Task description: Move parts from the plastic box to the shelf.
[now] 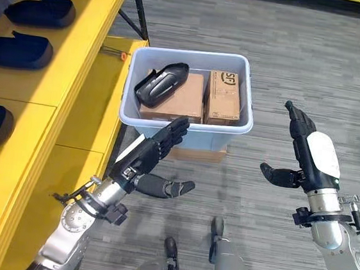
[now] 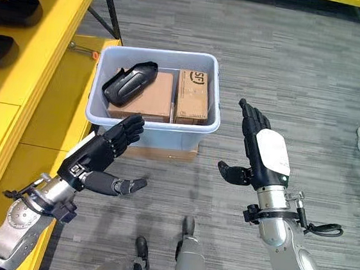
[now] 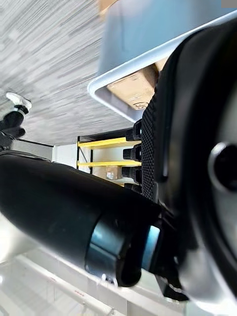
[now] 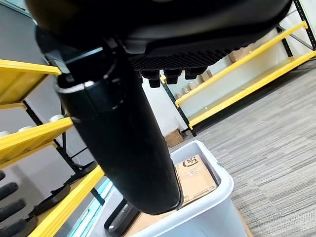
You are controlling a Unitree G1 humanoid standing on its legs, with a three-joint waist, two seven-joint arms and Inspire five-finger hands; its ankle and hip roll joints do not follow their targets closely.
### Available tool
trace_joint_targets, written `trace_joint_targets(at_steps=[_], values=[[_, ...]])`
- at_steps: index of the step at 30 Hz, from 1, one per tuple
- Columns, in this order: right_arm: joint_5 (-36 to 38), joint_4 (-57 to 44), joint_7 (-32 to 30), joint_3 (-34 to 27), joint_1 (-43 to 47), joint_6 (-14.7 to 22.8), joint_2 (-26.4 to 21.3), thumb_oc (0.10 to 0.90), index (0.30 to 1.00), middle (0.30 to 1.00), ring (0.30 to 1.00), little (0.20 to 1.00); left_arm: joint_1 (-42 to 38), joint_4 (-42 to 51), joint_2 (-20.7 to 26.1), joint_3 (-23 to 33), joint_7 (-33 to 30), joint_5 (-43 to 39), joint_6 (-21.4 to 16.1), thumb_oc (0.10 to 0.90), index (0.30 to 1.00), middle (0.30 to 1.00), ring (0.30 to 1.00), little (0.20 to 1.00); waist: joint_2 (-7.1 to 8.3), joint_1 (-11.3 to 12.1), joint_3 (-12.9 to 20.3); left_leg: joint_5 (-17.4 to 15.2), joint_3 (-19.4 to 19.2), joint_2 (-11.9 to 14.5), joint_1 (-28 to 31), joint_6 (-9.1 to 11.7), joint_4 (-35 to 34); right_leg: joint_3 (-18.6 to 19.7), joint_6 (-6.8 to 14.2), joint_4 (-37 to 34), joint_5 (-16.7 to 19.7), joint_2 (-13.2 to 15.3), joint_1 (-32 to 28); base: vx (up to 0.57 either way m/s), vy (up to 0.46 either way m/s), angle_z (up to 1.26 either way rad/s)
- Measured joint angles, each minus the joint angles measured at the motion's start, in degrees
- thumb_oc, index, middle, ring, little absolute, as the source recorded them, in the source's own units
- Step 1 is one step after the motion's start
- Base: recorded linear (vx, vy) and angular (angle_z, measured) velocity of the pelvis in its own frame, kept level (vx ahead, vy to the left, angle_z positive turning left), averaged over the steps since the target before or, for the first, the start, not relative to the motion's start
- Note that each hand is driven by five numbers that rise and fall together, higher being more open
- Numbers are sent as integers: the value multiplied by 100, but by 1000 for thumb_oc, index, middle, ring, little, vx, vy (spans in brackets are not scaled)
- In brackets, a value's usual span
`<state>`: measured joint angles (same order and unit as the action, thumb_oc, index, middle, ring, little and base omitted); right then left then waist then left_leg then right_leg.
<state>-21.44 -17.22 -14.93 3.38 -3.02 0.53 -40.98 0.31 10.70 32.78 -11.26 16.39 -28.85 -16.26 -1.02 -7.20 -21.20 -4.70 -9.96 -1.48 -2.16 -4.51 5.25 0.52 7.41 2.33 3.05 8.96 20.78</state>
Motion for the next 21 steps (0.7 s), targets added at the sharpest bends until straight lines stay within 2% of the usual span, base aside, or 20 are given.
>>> trace_joint_targets(at_steps=[1, 2, 4, 5, 6, 8, 9, 11, 12, 14, 17, 19, 21], values=[[-12, 1, 7, 0, -112, -4, 14, 900, 1000, 1000, 1000, 1000, -18, 7, -37, -122, 22, 0, -3, 900, 1000, 1000, 1000, 1000, 0, -152, -4, -23, 224, -25, 87, 11, 16, 181, -26, -118, 108, 15, -37, 283, -427, 113], [-59, 0, -6, -4, -235, 0, 14, 900, 1000, 1000, 1000, 1000, -13, 24, -32, -271, 58, 1, -12, 900, 1000, 1000, 1000, 1000, 5, -269, -1, -57, 491, -32, 197, 111, -37, 325, -28, -195, 189, -27, -187, 248, -390, 114], [-96, 8, -10, 2, -342, 17, 13, 900, 1000, 1000, 1000, 1000, -1, 53, -3, -457, 35, 1, -18, 900, 1000, 1000, 1000, 1000, 61, -388, 29, -94, 786, -91, 281, 236, -62, 367, -47, -16, 177, -46, -364, 134, -282, 105], [-96, 21, -9, 29, -319, 21, -45, 900, 1000, 1000, 1000, 1000, 8, 63, 11, -589, -18, -4, -25, 900, 1000, 1000, 1000, 1000, 127, -363, 70, -166, 918, -152, 313, 390, -67, 443, -118, 189, 438, -71, -354, 69, -210, 81], [-96, 56, -8, 50, -173, 23, -127, 900, 1000, 1000, 1000, 1000, 23, 72, 8, -690, -108, -7, -27, 900, 1000, 1000, 1000, 1000, 49, -340, 73, -209, 951, -86, 277, 461, -84, 352, -184, 381, 720, -106, -202, 44, -179, 39], [-95, 261, -8, 84, 252, 25, -235, 900, 1000, 1000, 1000, 1000, 41, 68, -14, -739, -133, -5, -20, 900, 1000, 1000, 1000, 1000, -229, -305, 48, -202, 952, 233, 233, 531, -225, 191, -451, 535, 717, -428, -49, 44, -159, -5], [-97, 285, -20, 83, 444, -14, -376, 900, 1000, 1000, 1000, 1000, -15, 71, -15, -740, -166, -6, -26, 900, 1000, 1000, 1000, 1000, -340, -290, 32, -158, 850, 451, 239, 585, -369, 80, -570, 548, 651, -598, 24, 53, -110, -10], [-97, 296, -65, 77, 602, -15, -602, 900, 1000, 1000, 1000, 1000, -174, 52, -28, -747, -217, -6, -26, 900, 1000, 1000, 1000, 1000, -400, -362, -28, -68, 809, 551, 236, 584, -473, -5, -666, 609, 583, -672, 81, 54, -75, 12], [-100, 392, -118, 28, 707, -22, -787, 900, 1000, 1000, 1000, 1000, -409, 44, -43, -753, -217, -8, -24, 900, 1000, 1000, 1000, 1000, -435, -392, -136, 128, 687, 635, 309, 633, -584, -117, -784, 725, 464, -724, 72, 60, -60, 22], [-100, 459, -143, 25, 751, -103, -852, 900, 1000, 1000, 1000, 1000, -635, 46, -57, -755, -208, -20, -40, 900, 1000, 1000, 1000, 1000, -486, -406, -177, 252, 685, 677, 355, 661, -665, -201, -823, 844, 328, -747, 73, 90, -42, 25], [-137, 458, -179, 26, 849, -108, -929, 900, 1000, 1000, 1000, 1000, -851, 47, -76, -809, -192, -20, -168, 900, 1000, 1000, 1000, 1000, -686, -546, -309, 270, 593, 747, 372, 688, -690, -290, -808, 1058, 68, -747, 113, 118, -48, 25], [-228, 456, -182, 27, 854, -104, -972, 900, 1000, 1000, 1000, 1000, -857, 53, -93, -888, -193, -16, -185, 900, 1000, 1000, 1000, 1000, -767, -543, -350, 208, 542, 735, 378, 735, -707, -277, -822, 1411, -152, -722, 309, 121, -103, 1], [-318, 456, -183, 27, 849, -103, -974, 900, 1000, 1000, 1000, 1000, -852, 56, -93, -897, -196, -5, -188, 900, 1000, 1000, 1000, 1000, -780, -547, -357, 79, 539, 731, 358, 750, -707, -266, -818, 1741, -305, -704, 500, 104, -148, 3]])
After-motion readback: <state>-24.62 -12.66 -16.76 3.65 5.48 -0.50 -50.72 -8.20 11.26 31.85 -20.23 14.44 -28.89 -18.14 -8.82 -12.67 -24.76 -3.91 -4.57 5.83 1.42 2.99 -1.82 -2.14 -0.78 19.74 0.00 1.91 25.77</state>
